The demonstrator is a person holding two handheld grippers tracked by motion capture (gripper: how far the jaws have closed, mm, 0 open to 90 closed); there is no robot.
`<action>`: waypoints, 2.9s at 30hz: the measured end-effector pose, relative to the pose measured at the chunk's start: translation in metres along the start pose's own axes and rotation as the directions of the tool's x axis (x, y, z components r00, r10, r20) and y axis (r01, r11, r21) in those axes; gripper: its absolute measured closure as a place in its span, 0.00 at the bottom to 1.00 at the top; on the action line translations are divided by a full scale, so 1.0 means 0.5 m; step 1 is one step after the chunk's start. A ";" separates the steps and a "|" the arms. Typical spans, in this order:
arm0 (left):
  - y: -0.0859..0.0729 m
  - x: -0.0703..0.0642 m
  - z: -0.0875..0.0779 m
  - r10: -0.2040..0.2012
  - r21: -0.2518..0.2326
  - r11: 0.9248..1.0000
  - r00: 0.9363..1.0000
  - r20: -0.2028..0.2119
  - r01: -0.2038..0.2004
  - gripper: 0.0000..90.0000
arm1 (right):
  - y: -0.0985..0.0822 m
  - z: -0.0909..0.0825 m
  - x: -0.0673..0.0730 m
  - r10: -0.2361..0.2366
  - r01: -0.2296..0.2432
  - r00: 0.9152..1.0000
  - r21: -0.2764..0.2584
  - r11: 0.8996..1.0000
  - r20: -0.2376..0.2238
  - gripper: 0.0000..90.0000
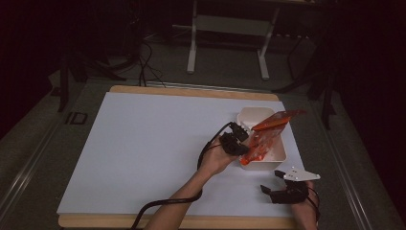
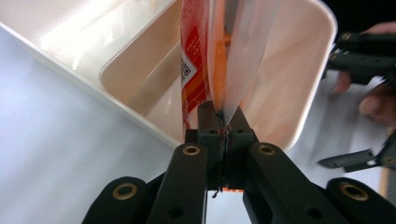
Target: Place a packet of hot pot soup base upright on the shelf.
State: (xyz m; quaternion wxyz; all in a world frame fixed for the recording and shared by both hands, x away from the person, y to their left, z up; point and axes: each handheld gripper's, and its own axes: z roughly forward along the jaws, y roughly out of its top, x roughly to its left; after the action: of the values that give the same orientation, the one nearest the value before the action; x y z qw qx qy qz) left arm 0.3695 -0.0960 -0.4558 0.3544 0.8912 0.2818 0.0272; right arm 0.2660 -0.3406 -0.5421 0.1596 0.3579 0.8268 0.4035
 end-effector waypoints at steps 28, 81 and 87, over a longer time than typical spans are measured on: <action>-0.037 -0.037 0.057 0.087 0.039 0.996 0.995 -0.042 -0.085 0.99 | 0.001 0.004 0.002 -0.009 0.009 1.000 0.017 1.000 -0.002 0.15; -0.198 0.069 -0.200 -0.149 -0.248 0.958 0.989 0.006 0.146 0.69 | -0.001 0.000 0.001 -0.002 0.002 1.000 0.002 1.000 -0.008 0.15; -0.292 0.092 -0.243 -0.194 -0.244 0.957 0.971 -0.142 0.155 0.68 | -0.001 -0.001 0.000 -0.004 0.004 1.000 -0.001 1.000 -0.007 0.15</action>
State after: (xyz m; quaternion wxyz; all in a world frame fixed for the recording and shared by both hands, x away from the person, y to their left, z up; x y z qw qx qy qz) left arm 0.3073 0.0889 -0.4662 0.4323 0.8102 0.3827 0.1017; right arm 0.2652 -0.3410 -0.5422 0.1577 0.3548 0.8278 0.4050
